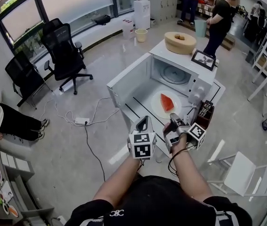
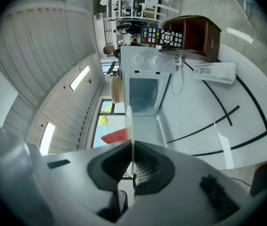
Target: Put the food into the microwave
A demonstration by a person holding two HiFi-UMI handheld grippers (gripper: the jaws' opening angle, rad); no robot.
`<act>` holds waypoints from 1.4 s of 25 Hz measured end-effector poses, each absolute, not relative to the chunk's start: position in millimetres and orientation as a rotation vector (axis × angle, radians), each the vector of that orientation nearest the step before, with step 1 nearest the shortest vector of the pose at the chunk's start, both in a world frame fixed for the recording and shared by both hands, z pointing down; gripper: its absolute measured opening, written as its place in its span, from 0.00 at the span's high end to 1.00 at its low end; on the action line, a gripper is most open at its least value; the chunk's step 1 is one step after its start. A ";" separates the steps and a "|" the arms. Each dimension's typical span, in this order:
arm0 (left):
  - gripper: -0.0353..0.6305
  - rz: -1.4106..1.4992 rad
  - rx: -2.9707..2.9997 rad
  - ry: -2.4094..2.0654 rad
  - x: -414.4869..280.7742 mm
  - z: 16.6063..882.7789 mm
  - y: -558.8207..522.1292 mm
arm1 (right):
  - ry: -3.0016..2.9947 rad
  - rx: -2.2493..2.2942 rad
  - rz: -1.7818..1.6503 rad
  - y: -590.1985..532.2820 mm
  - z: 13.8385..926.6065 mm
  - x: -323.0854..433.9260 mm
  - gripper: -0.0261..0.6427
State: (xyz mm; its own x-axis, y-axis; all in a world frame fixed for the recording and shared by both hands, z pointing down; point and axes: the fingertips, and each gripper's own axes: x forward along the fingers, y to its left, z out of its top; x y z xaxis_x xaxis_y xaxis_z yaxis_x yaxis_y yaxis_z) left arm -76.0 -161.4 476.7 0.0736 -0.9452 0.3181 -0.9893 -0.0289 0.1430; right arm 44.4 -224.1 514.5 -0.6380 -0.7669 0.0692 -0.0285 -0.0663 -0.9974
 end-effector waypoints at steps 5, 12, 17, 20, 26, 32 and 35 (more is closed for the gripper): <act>0.94 0.211 2.067 -1.873 -88.0 484.6 -203.3 | 1.641 -0.903 -1.732 -259.8 518.5 37.8 0.93; 0.94 0.253 2.142 -1.777 -103.3 484.5 -263.2 | 1.573 -0.971 -1.705 -306.7 526.4 23.2 0.93; 0.94 0.281 2.173 -1.695 -114.2 494.1 -299.2 | 1.518 -1.017 -1.685 -336.2 535.3 12.9 0.93; 0.94 0.299 2.204 -1.643 -117.5 499.1 -318.4 | 1.483 -1.042 -1.664 -350.6 539.1 9.1 0.93; 0.94 0.319 2.256 -1.553 -122.1 506.7 -351.5 | 1.413 -1.107 -1.627 -374.5 550.1 6.7 0.93; 0.94 0.316 2.295 -1.441 -122.3 514.3 -374.3 | 1.373 -1.149 -1.572 -401.8 555.4 2.9 0.93; 0.94 0.309 2.328 -1.403 -113.0 511.4 -380.8 | 1.352 -1.166 -1.541 -413.1 555.7 8.1 0.93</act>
